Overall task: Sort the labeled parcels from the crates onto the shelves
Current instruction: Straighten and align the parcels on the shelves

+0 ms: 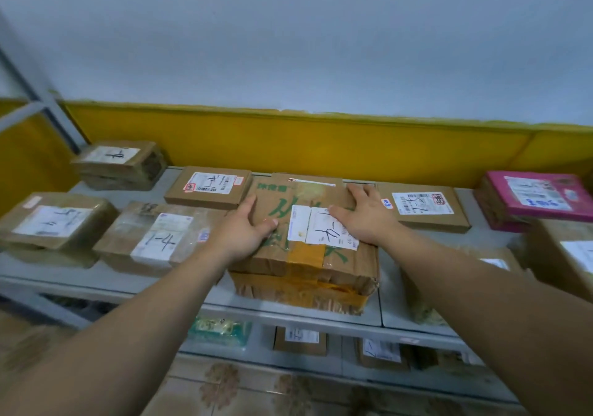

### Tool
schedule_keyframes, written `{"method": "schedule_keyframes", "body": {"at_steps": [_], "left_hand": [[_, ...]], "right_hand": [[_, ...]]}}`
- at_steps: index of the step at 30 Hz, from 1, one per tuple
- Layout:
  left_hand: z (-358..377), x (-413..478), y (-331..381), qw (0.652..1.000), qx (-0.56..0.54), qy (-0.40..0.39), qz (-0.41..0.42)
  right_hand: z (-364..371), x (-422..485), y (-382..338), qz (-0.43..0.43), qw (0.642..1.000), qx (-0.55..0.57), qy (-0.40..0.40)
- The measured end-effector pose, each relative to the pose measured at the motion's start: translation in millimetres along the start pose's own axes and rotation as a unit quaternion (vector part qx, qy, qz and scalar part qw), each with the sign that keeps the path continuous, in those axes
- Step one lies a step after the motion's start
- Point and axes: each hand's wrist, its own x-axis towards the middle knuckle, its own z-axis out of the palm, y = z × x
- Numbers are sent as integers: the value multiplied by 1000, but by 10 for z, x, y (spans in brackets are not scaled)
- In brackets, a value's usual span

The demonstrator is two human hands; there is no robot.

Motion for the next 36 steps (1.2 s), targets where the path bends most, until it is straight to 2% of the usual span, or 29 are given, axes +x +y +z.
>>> {"method": "schedule_keyframes", "body": {"at_steps": [8,13,16,19,21,23,28,32,36], "left_hand": [[23,-50,10,999,44,-8,-5],[-84,85,161,983,175,7,58],[-87,270,290,969,233,-19,80],[-22,472,443,958,268,-38,96],[39,570,501,958,268,-39,93],[105,601,481,960,266,-29,87],[155,605,407,961,264,-9,85],[146,617,403,963,259,-3,81],[150,616,389,962,260,-7,80]], "right_hand": [[18,0,-28,6,1000,-17,18],[-41,19,-62,14,999,-50,16],[-129,168,-110,11,997,-77,16],[-216,421,-120,14,999,-31,7],[-275,654,-78,22,999,34,3],[-316,911,-27,22,998,54,-8],[-218,1460,14,-10,997,-34,-75],[-33,1719,38,-56,982,-135,-123],[70,1855,15,-101,967,-181,-147]]}}
